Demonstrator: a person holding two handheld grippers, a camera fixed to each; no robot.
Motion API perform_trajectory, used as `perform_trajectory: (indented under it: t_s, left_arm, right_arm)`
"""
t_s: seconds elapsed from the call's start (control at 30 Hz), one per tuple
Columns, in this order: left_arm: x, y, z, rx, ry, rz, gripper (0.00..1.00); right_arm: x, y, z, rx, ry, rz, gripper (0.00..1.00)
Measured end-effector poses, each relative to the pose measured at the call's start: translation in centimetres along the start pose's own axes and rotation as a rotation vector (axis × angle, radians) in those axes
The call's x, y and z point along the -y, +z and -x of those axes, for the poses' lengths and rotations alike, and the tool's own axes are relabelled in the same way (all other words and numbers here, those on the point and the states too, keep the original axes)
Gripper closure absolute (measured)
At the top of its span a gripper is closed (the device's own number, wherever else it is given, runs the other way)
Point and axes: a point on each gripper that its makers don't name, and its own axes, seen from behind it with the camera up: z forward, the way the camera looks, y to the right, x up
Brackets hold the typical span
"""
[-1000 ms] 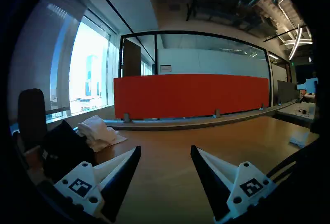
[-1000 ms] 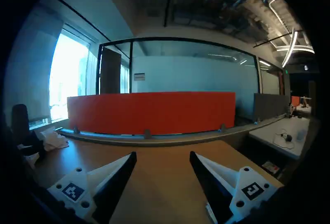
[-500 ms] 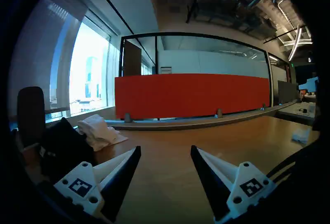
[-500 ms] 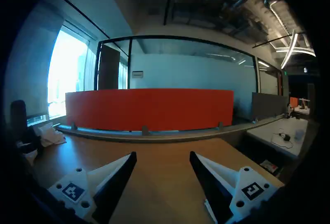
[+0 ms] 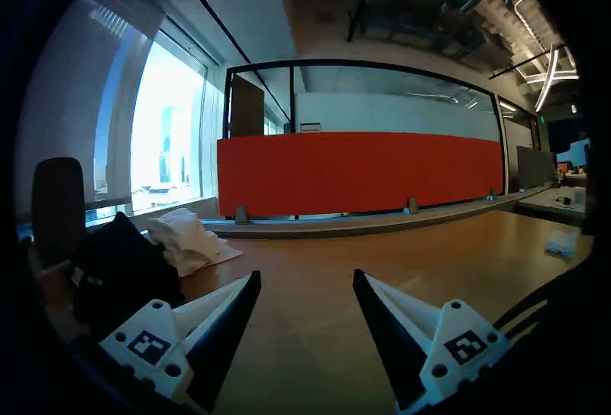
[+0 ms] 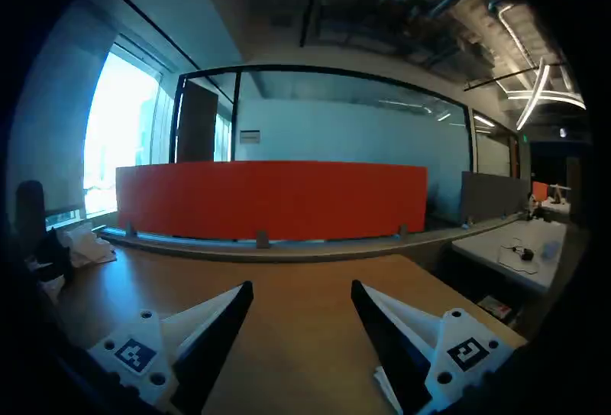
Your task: Fold towel
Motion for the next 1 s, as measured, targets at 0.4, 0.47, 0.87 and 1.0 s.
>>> perform_trajectory:
  t_s: [0.4, 0.47, 0.87, 1.0]
  left_arm:
    - [1.1, -0.4, 0.6, -0.01, -0.009, -0.018, 0.11]
    - [1.1, -0.4, 0.6, -0.012, -0.011, -0.015, 0.11]
    - [1.2, -0.4, 0.6, -0.018, -0.026, -0.004, 0.11]
    - [1.2, -0.4, 0.6, -0.018, -0.026, -0.003, 0.11]
  right_arm:
    - [-0.8, -0.3, 0.2, -0.002, -0.001, 0.012, 0.0]
    - [-0.9, -0.3, 0.4, 0.0, 0.0, 0.011, 0.0]
    - [-0.9, -0.4, 0.9, 0.002, 0.005, 0.006, 0.0]
    - [-0.9, -0.3, 0.9, 0.002, 0.004, 0.004, 0.0]
